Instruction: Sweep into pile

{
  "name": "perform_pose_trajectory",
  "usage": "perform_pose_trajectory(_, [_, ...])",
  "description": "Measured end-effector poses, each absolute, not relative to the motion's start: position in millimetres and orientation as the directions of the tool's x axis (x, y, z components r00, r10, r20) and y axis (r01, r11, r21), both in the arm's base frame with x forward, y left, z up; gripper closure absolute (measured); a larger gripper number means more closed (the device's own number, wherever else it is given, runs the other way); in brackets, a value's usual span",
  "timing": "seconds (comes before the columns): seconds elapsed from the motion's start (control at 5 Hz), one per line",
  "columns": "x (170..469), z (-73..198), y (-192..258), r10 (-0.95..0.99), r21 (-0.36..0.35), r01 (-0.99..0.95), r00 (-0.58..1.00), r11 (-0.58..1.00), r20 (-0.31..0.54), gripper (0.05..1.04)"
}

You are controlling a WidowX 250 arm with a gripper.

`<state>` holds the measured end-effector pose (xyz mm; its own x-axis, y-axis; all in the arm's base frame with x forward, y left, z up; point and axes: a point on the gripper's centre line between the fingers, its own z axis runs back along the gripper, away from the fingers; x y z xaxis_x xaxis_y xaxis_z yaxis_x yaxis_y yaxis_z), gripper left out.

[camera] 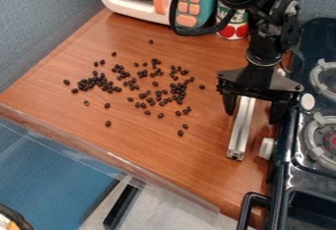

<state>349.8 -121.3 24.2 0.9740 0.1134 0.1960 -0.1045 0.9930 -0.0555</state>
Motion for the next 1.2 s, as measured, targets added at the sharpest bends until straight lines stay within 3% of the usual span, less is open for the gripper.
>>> perform_pose_trajectory(0.4, [339.7,17.7,-114.0,0.102,0.025,-0.108,0.979,0.994,0.178,0.703])
perform_pose_trajectory(0.6, [333.4,16.5,-110.1,0.108,0.058,-0.118,0.981,0.991,0.160,0.716])
perform_pose_trajectory(0.8, [334.7,39.6,-112.1,0.178,0.014,-0.185,0.964,0.983,0.199,0.716])
perform_pose_trajectory(1.0, [344.7,76.5,-94.4,0.425,-0.074,-0.420,0.872,0.904,0.242,0.716])
perform_pose_trajectory(1.2, [344.5,101.6,-57.8,0.646,-0.106,-0.643,0.721,0.758,0.249,0.716])
